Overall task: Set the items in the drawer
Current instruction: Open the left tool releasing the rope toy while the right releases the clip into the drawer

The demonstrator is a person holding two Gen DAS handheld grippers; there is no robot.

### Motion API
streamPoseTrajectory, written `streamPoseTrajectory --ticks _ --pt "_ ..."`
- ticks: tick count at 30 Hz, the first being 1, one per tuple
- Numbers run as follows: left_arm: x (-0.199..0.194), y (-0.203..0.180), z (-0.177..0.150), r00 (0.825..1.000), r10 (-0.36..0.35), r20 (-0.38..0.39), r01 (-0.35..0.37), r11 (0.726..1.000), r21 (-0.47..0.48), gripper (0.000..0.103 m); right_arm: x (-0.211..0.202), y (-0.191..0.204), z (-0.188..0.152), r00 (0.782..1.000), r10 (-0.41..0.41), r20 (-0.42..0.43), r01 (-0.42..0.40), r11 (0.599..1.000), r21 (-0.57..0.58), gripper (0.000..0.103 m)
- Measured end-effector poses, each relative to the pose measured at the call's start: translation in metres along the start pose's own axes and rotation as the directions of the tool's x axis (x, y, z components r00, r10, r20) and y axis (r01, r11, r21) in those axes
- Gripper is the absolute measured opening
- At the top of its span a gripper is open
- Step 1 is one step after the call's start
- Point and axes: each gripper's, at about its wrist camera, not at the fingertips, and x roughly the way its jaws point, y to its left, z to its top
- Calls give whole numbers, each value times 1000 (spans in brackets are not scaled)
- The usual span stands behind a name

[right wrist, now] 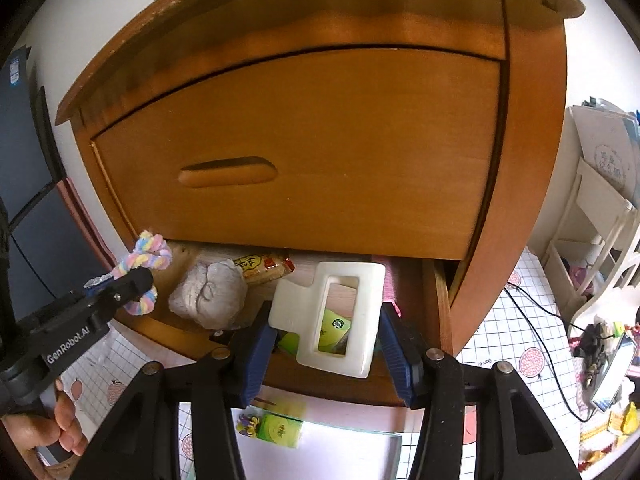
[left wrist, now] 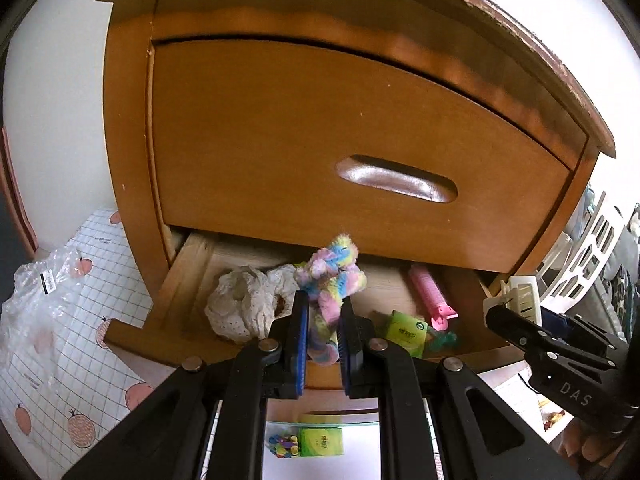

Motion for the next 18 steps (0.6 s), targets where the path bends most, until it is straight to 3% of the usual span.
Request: streamPoseTrajectory --ticks 4,7,12,14,18 --pt "3 -2 -1 1000 9 -16 -9 1000 7 14 5 -3 -2 1000 -6 -17 6 1000 7 55" --pt "3 -2 -3 1000 8 -20 -8 1000 6 25 7 -6 -3 1000 -9 -19 9 1000 17 62" --pt "3 -1 -5 1000 11 -24 -11 1000 10 34 7 -9 -4 1000 -10 -23 11 1000 29 63" --pt "3 0 -6 1000 10 -23 -10 1000 7 48 7 -10 -6 1000 -13 -26 13 999 30 63" --pt "3 2 -7 999 21 -26 -21 1000 -3 58 9 -13 -9 999 -18 -29 19 999 32 70"
